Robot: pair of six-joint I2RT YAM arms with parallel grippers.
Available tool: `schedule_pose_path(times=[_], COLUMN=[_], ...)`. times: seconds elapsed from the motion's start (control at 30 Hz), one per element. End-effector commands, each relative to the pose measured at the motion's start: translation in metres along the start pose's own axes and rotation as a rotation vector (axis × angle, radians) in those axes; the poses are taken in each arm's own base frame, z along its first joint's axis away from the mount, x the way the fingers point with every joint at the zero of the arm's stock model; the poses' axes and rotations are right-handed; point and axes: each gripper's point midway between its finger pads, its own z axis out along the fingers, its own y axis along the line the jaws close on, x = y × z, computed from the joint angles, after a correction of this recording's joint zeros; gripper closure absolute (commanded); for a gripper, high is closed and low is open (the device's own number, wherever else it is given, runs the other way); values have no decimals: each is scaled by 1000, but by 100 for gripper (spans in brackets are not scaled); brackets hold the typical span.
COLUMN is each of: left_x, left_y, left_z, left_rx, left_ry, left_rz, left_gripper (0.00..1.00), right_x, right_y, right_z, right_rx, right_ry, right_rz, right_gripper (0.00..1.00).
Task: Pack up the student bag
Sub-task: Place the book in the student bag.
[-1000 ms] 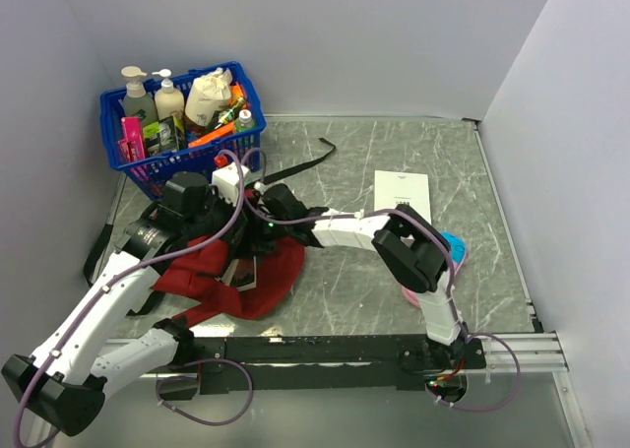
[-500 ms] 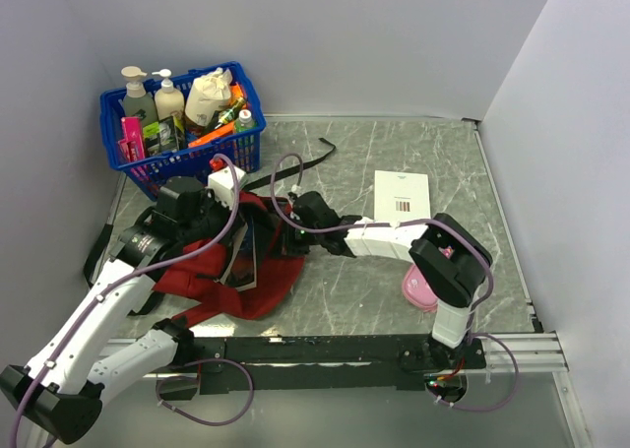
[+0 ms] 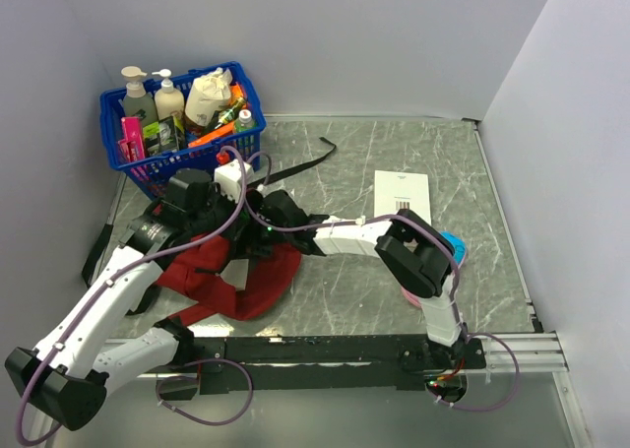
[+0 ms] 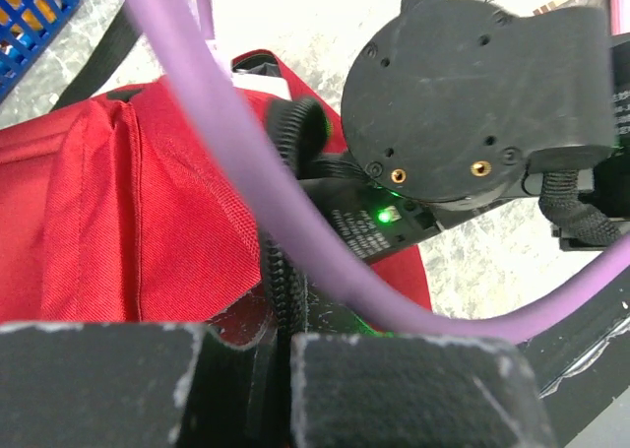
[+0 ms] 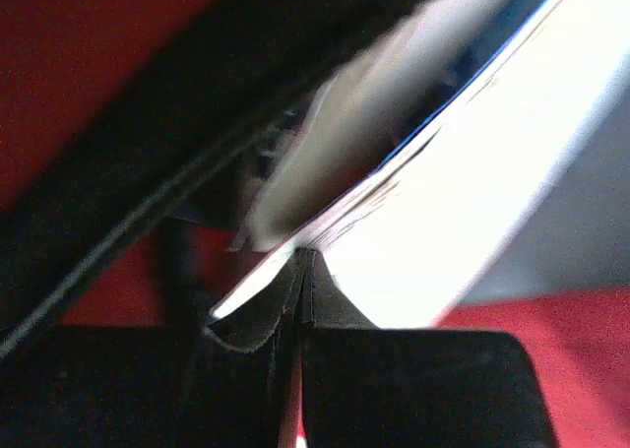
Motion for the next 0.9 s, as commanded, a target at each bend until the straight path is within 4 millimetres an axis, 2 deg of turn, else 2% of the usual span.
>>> schedule_pose_path(times=[0.0, 0.03, 0.07, 0.1, 0.13, 0.17, 0.2, 0.23, 0.37, 0.4, 0.5, 0.53, 0.7, 0.73, 0.8, 0.83, 0.87], left_x=[-62, -62, -63, -63, -64, -63, -61, -60, -47, -47, -44, -44, -40, -41, -40, -40, -38], left_y=[-18, -18, -17, -16, -15, -14, -14, -12, -10, -9, -7, -6, -4, -5, -5, -5, -5], left_z=[-13, -15, -16, -17, -19, -20, -21, -21, -19, -21, -23, -23, -23, -23, -23, -23, -23], left_rx=[77, 76, 73, 68, 62, 59, 56, 52, 48, 46, 39, 36, 29, 31, 34, 36, 36], left_ry=[-209, -212, -214, -213, -219, -220, -222, -221, -204, -208, -211, -213, -209, -212, -212, -211, -206], left_rz=[12, 13, 14, 17, 18, 18, 17, 15, 7, 7, 3, 2, -1, -2, -5, -6, -7], left_gripper=[99, 99, 99, 99, 99, 99, 99, 99, 99, 99, 99, 99, 99, 99, 99, 99, 99], right_x=[-12, -16, -21, -30, -28, -37, -42, -36, -36, -36, -36, -26, -1, 2, 12, 10, 15], right_y=[52, 47, 29, 19, -5, -18, -22, -41, -69, -82, -92, -92, -92, -93, -105, -102, -112], right_z=[5, 2, 1, -12, -19, -26, -43, -50, -81, -94, -109, -113, -110, -106, -94, -88, -81], right_rx=[-163, -142, -89, -41, 16, 62, 86, 142, 339, 430, 546, 587, 635, 634, 648, 640, 666], right_ry=[-23, -37, -79, -116, -132, -184, -213, -219, -262, -278, -296, -264, -164, -142, -78, -69, -39], right_rz=[85, 59, 59, 45, 51, 46, 13, 6, -107, -121, -158, -178, -269, -267, -267, -271, -275], right_gripper=[100, 100, 99, 94, 86, 70, 66, 61, 55, 54, 51, 46, 31, 31, 30, 30, 32])
